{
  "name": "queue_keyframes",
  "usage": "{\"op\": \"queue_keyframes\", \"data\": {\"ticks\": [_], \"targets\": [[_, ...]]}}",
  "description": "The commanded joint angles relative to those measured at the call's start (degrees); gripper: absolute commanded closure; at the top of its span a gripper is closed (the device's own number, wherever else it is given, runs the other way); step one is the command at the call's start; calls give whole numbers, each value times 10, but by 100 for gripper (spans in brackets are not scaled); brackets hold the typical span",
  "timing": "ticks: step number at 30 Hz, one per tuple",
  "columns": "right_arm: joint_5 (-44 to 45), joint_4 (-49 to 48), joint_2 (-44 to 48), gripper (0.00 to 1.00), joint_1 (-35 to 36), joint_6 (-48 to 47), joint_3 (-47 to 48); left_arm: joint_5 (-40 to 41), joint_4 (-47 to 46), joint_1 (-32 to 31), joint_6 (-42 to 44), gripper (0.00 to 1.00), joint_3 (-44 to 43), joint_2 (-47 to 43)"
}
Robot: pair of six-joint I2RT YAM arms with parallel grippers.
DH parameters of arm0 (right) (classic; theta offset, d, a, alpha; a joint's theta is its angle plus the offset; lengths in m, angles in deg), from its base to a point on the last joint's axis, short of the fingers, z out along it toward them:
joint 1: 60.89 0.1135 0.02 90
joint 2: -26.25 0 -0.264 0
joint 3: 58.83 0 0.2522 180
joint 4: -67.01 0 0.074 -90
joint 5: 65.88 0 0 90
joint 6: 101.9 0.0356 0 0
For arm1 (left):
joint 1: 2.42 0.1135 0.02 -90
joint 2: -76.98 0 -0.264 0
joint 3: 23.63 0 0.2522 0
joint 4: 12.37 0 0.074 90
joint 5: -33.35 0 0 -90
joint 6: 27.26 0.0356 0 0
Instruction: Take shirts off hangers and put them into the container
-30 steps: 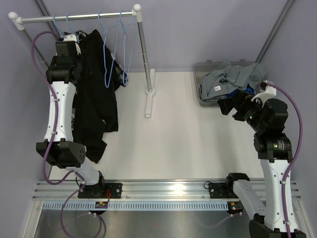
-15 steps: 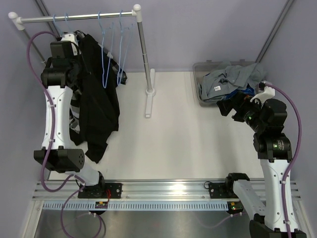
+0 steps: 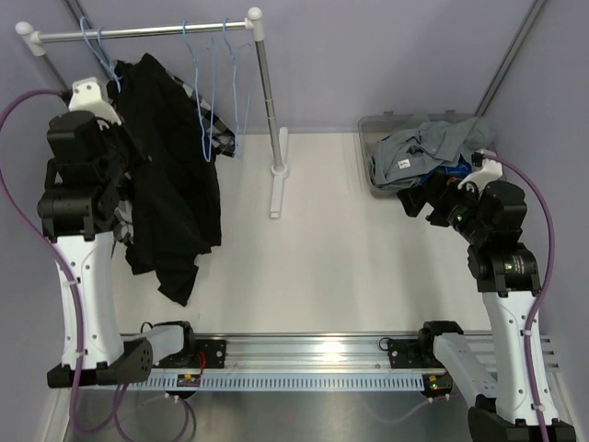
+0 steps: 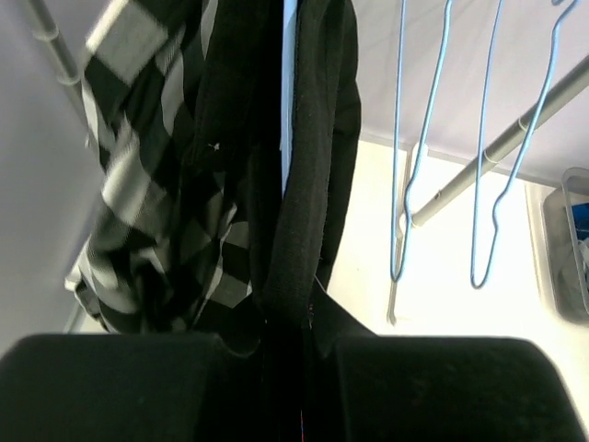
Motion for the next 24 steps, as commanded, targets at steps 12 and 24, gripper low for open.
{"op": "queue_keyframes", "data": {"ticks": [12, 24], "targets": [[19, 3, -57, 0, 32, -6, 12, -107, -28, -26, 14, 100, 307, -215], [13, 1, -84, 1, 38, -12, 28, -271, -3, -123, 91, 100, 377, -256]]}}
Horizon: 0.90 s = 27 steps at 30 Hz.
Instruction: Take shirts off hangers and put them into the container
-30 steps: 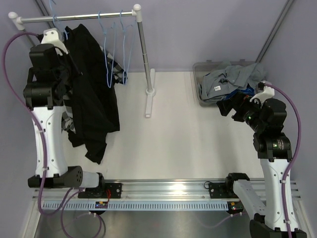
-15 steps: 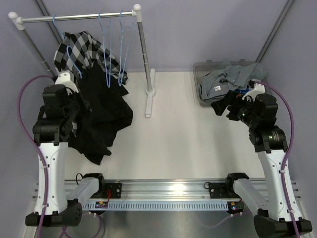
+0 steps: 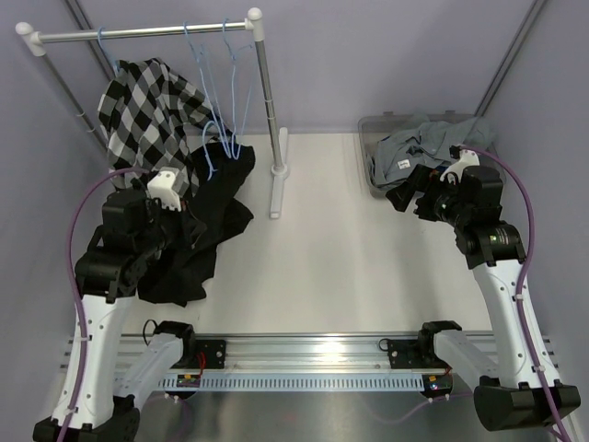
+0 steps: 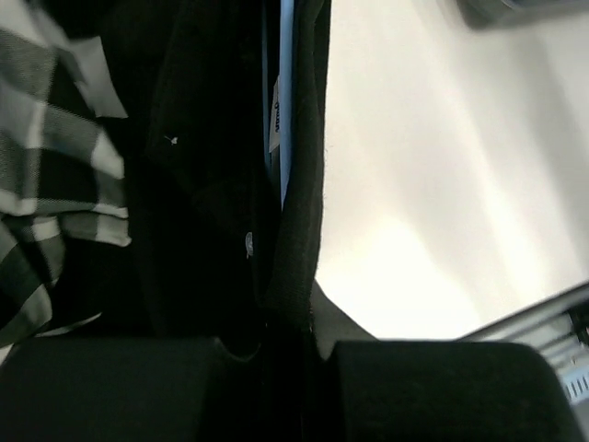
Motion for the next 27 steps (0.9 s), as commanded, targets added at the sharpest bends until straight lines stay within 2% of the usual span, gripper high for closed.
{"op": "queue_keyframes", "data": {"ticks": [1, 6, 10, 14, 19, 27], "targets": [[-2, -7, 6, 0, 7, -12, 25, -76, -5, -25, 35, 100, -4, -10], [-9, -21, 26, 0, 7, -25, 17, -97, 10, -71, 50, 100, -9, -2], [-24, -25, 37, 1, 8, -41, 19, -158, 10, -91, 50, 100, -33, 24], [-54, -45, 56, 1, 17, -57, 34, -184, 9, -129, 38, 100, -108, 69], [-90, -53, 37, 1, 48, -83, 83, -165, -10, -179, 21, 100, -187, 148], [-80, -69, -22, 1, 113, -90, 173, -88, -76, -321, -36, 100, -280, 267]]}}
